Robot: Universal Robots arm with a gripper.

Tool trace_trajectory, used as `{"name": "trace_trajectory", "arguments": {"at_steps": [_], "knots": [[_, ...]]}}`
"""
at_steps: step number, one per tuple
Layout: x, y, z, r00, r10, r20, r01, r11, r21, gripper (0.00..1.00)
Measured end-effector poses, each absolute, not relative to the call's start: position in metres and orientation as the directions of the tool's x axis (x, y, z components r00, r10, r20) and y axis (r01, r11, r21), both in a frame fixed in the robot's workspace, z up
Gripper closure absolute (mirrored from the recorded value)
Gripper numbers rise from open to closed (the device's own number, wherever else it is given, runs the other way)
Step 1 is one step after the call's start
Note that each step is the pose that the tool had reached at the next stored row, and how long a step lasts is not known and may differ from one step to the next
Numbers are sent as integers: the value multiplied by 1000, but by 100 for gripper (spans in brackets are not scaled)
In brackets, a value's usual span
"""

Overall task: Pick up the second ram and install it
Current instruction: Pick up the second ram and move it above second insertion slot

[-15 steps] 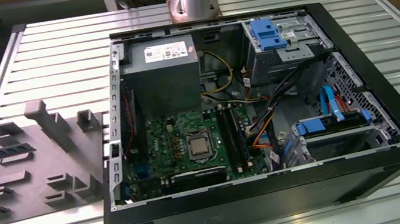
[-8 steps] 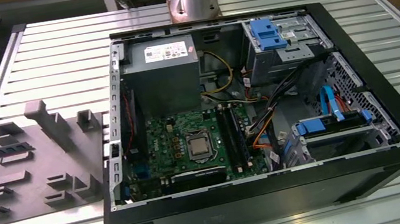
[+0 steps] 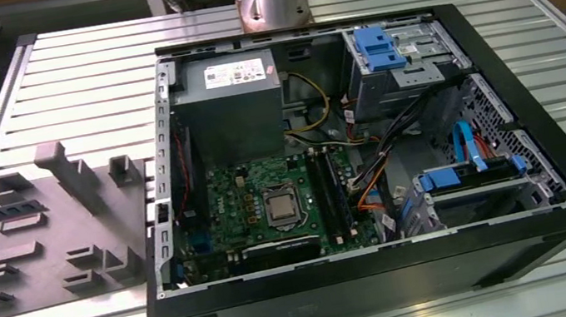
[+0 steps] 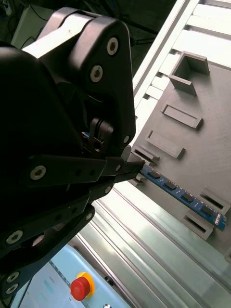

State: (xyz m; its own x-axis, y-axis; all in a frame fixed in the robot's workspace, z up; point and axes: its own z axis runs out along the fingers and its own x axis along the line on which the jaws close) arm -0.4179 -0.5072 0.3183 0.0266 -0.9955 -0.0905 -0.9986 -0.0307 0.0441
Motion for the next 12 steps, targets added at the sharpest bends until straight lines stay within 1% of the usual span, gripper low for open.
{"name": "trace_trajectory", "arguments": {"at_steps": [12], "knots": [[-418,-507,324,27,-995,-92,-999,-31,44,88]]}}
